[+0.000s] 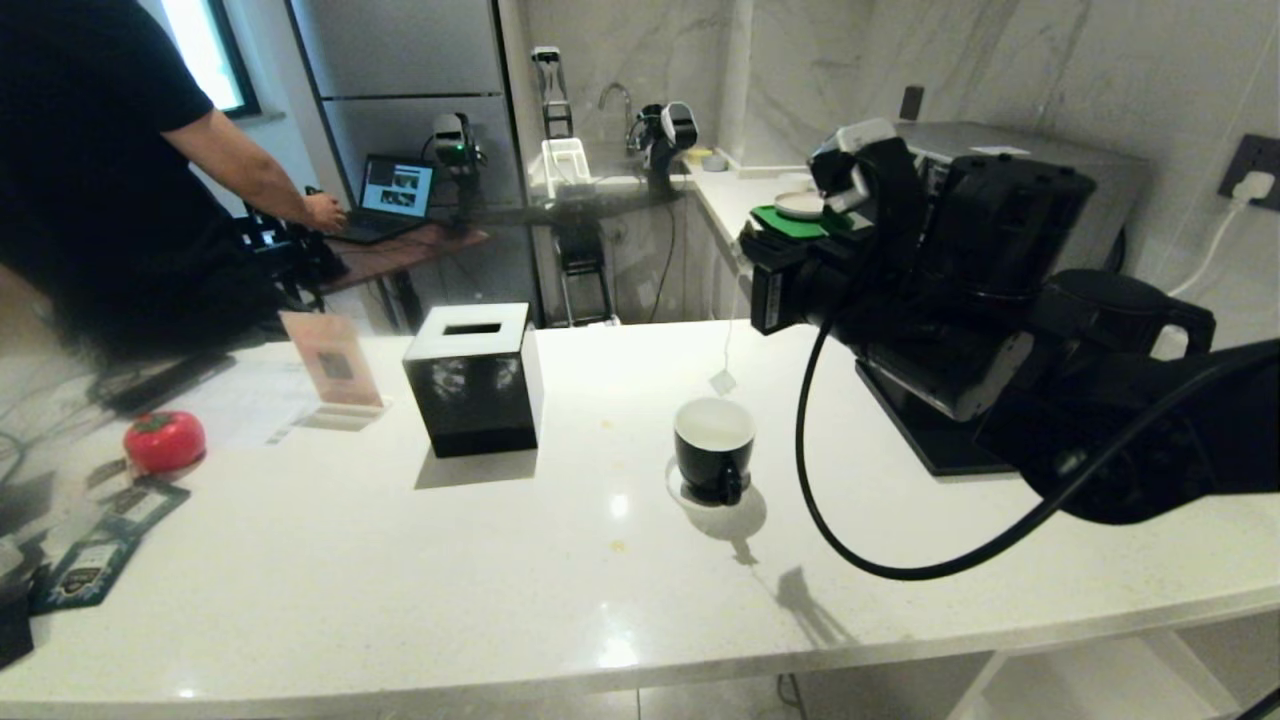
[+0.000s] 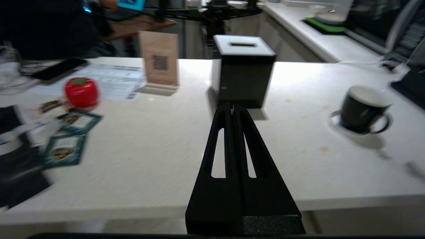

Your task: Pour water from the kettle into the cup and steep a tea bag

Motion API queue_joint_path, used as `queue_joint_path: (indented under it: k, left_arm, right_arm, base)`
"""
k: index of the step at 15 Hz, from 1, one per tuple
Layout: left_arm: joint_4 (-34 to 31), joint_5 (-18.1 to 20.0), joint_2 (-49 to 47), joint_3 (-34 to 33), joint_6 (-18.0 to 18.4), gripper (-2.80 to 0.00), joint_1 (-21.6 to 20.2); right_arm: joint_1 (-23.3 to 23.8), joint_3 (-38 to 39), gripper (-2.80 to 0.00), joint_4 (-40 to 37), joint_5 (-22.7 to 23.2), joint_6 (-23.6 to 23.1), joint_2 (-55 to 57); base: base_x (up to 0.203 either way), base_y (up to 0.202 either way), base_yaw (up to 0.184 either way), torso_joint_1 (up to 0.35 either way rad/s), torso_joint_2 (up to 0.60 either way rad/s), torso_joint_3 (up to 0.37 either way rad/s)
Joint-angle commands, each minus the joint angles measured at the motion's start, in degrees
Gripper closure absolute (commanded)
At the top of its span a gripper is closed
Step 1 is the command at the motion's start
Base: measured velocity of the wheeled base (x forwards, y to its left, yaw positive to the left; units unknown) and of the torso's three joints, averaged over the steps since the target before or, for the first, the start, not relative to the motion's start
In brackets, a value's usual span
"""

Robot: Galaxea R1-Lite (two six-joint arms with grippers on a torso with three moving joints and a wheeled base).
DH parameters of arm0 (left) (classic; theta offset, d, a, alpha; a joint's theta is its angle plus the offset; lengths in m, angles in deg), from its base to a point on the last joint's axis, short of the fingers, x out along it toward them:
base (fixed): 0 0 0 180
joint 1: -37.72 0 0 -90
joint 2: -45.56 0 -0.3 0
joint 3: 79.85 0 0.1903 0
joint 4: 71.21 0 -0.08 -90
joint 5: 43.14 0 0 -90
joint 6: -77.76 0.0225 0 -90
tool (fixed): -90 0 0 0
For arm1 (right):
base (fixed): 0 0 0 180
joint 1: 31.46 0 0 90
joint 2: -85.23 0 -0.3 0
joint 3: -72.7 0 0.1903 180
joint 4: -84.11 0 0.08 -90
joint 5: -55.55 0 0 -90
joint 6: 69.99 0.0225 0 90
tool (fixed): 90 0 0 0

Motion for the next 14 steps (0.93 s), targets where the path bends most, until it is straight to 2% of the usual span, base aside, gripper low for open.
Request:
queue_joint_path:
  k: [1,4,7,9,10,12,14]
  left_arm:
    - [1.69,1.12,-10.41,3.27,-1.96,0.0,0.07]
    - [6.68,4.04,-20.12,6.99,-5.79,0.0,1.0]
    - [7.47,4.86,-27.63,10.78,-7.5,0.0,4.41]
    - [7.63,5.03,-31.21,11.96,-8.36,0.0,9.46]
    - [7.64,5.01,-32.57,12.89,-9.89,0.0,12.4]
    - [7.63,4.99,-36.6,15.35,-15.36,0.0,16.76]
    - [7.73,5.06,-40.39,16.68,-18.32,0.0,19.24]
  right_arm:
    - [-0.02,-0.01,0.0,0.28,-0.01,-0.08,0.06]
    - [-0.02,-0.01,0.0,0.28,-0.14,-0.08,0.11]
    - [-0.02,-0.09,0.0,0.28,-0.72,-0.08,0.27]
    - [-0.02,-0.09,0.0,0.19,-0.72,-0.08,0.27]
    - [-0.02,-0.13,0.0,0.1,-0.72,-0.08,0.27]
    - [-0.02,-0.61,0.0,0.01,-0.72,-0.16,0.36]
    - [-0.02,-1.72,0.0,-0.13,-1.17,-0.55,0.97]
  base:
    - [0.0,0.0,0.0,0.0,0.0,0.0]
    - [0.0,0.0,0.0,0.0,0.0,0.0]
    - [0.0,0.0,0.0,0.0,0.0,0.0]
    - [0.0,0.0,0.0,0.0,0.0,0.0]
    - [0.0,0.0,0.0,0.0,0.0,0.0]
    - [0.0,0.0,0.0,0.0,0.0,0.0]
    - [0.0,0.0,0.0,0.0,0.0,0.0]
